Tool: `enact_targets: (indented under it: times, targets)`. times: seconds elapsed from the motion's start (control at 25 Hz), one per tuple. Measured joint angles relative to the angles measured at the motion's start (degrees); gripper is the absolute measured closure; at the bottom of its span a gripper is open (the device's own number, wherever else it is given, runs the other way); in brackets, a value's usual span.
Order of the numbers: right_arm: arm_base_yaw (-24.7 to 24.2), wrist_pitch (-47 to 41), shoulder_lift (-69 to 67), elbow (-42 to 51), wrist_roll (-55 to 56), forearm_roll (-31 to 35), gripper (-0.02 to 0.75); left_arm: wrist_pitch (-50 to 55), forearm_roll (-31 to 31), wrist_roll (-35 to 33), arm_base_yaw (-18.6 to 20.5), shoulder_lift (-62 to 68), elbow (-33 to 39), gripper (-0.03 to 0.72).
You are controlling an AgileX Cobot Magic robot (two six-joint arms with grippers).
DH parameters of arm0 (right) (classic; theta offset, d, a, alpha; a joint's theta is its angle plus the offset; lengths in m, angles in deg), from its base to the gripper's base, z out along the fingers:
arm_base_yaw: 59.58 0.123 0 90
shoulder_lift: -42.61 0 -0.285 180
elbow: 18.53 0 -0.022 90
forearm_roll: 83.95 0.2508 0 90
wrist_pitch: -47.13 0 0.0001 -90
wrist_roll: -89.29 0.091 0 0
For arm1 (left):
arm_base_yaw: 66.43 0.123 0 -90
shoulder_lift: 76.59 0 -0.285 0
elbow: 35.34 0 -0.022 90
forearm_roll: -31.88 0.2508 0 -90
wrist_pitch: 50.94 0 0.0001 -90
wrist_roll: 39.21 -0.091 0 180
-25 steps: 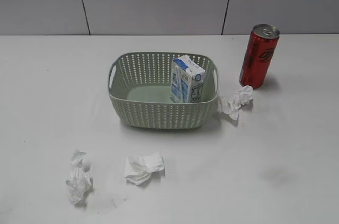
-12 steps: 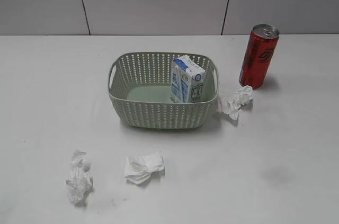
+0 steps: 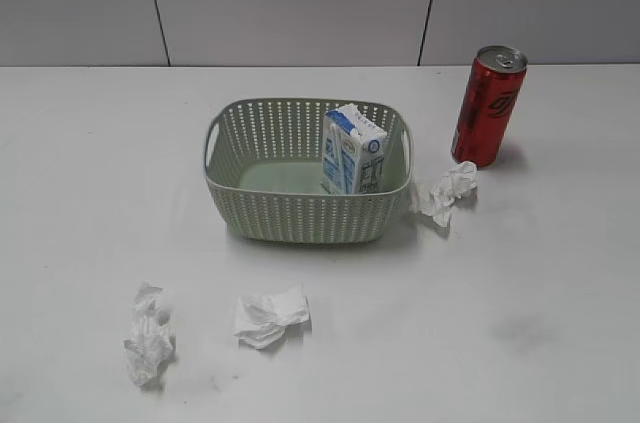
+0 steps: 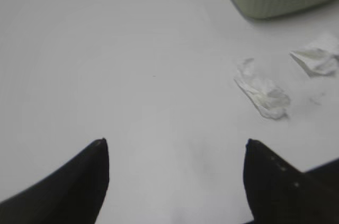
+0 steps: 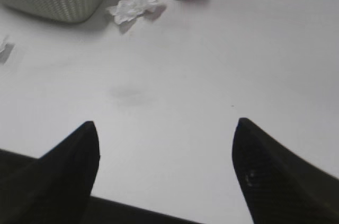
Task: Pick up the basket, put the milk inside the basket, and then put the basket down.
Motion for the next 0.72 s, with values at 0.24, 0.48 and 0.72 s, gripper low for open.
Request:
enact_targets:
  times: [0.24, 0.48, 0.72]
  targets:
    - [-7.06, 0.00, 5.53, 0.00, 0.00, 0.05, 0.149, -0.07, 0.00, 0.00, 13.05, -5.98, 0.00, 0.120]
    - [-7.21, 0.00, 5.54, 0.00, 0.00, 0.39, 0.149, -0.03, 0.00, 0.00, 16.83, -8.36, 0.00, 0.147]
    - [-7.21, 0.00, 5.54, 0.00, 0.00, 0.49, 0.148, -0.03, 0.00, 0.00, 17.02, -8.47, 0.00, 0.155]
